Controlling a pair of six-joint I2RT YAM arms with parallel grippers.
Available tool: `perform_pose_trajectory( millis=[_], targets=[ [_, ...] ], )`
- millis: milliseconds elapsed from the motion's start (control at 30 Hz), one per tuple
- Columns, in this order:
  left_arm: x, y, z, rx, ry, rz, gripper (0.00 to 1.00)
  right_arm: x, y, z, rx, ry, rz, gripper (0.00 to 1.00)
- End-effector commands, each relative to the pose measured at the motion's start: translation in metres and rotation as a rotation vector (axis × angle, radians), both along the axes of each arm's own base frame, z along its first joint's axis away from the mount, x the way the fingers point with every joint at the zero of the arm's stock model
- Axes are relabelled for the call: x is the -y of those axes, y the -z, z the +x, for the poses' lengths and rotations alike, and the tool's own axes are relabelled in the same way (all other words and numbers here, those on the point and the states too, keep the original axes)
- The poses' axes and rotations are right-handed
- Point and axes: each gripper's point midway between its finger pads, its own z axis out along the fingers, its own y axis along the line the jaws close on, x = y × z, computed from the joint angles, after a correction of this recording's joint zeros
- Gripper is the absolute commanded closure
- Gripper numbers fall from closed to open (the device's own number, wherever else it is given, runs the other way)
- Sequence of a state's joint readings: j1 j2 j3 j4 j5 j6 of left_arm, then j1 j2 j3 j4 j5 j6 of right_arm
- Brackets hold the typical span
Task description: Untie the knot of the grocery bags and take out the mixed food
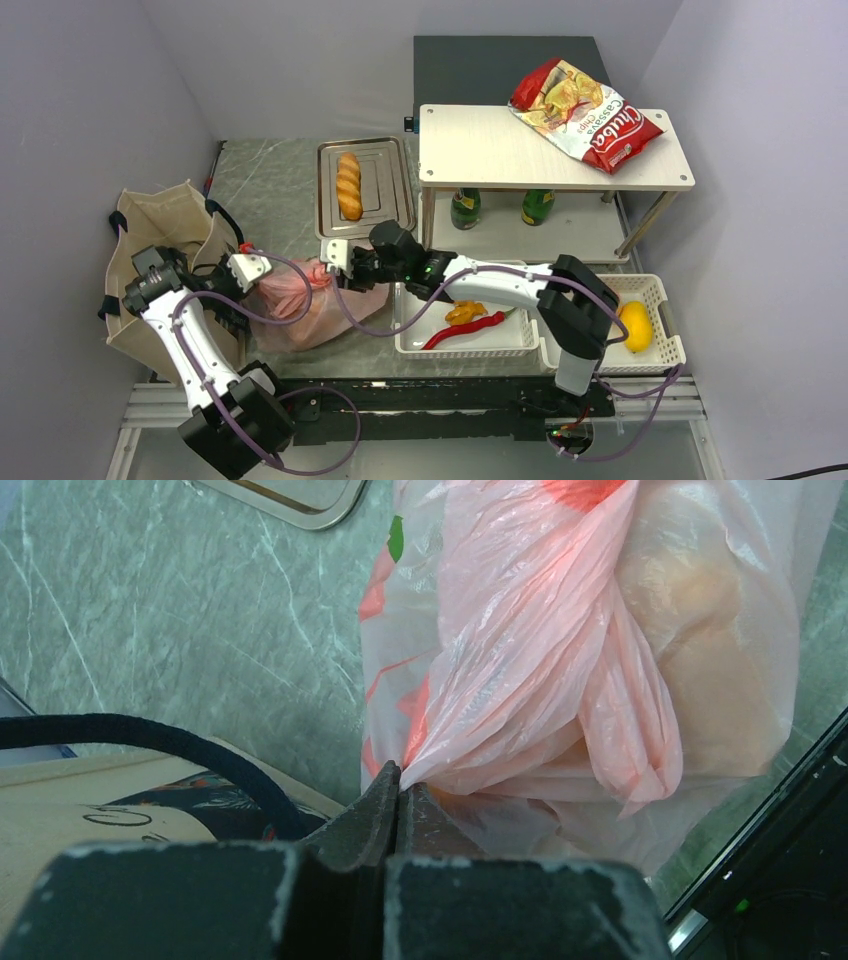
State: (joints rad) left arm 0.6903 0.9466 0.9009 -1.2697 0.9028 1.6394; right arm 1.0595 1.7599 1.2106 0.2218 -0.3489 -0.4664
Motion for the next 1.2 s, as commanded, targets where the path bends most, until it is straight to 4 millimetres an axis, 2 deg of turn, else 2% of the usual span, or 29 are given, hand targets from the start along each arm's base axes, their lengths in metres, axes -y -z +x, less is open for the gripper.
perform_pose_trajectory(
  millis=[0,67,100,133,200,267,300,367,467,567,700,800,867,933,967,1000,1067,1167],
  targets=[
    [-0.005,-0.004,0.001,0.025,0.023,0.060,1.00,0.003,0.010,0.015,0.048,0.026,-0.054,0.77],
    [-0.014,-0.001,0.003,0.019,-0.009,0.081,1.00,0.010,0.003,0.017,0.050,0.041,-0.034,0.98],
    [-0.017,-0.001,0.005,0.020,-0.020,0.083,1.00,0.013,-0.002,0.017,0.053,0.049,-0.019,1.00],
    [-0.020,-0.004,0.008,0.026,-0.031,0.076,0.94,0.016,-0.006,0.015,0.054,0.051,-0.004,1.00],
    [-0.015,-0.018,0.011,0.047,-0.027,0.039,0.61,0.018,-0.016,0.012,0.049,0.044,0.032,1.00],
    [0.009,-0.046,0.008,0.150,0.062,0.006,0.29,0.016,-0.024,0.010,0.032,0.034,0.072,1.00],
    [0.023,-0.056,0.006,0.201,0.102,-0.007,0.19,0.012,-0.030,0.010,0.024,0.029,0.097,1.00],
    [0.045,-0.069,0.005,0.284,0.144,-0.008,0.13,0.005,-0.037,0.010,-0.008,0.024,0.127,1.00],
    [0.067,-0.073,0.005,0.378,0.209,0.045,0.16,-0.005,-0.047,0.010,-0.048,0.020,0.163,1.00],
    [0.081,-0.060,0.002,0.387,0.273,0.074,0.20,-0.009,-0.056,0.007,-0.060,0.004,0.195,1.00],
    [0.081,-0.036,0.014,0.317,0.295,0.110,0.25,-0.010,-0.059,0.006,-0.061,-0.006,0.201,1.00],
    [0.078,-0.027,0.029,0.289,0.262,0.112,0.28,-0.009,-0.060,0.003,-0.059,-0.015,0.204,1.00],
    [0.075,-0.029,0.037,0.281,0.228,0.114,0.44,-0.007,-0.061,0.004,-0.052,-0.010,0.200,1.00],
    [0.075,-0.042,0.040,0.267,0.189,0.072,0.64,-0.005,-0.059,0.008,-0.040,0.009,0.191,1.00],
    [0.076,-0.051,0.039,0.252,0.170,0.048,0.71,-0.003,-0.055,0.010,-0.029,0.023,0.179,1.00],
    [0.077,-0.062,0.038,0.247,0.155,0.023,0.75,0.000,-0.053,0.013,-0.016,0.041,0.172,1.00],
    [0.077,-0.071,0.032,0.210,0.095,-0.040,0.84,0.008,-0.044,0.020,0.008,0.073,0.153,1.00],
    [0.062,-0.076,0.033,0.196,-0.016,-0.093,0.96,0.022,-0.034,0.031,0.021,0.111,0.126,1.00]
  ],
)
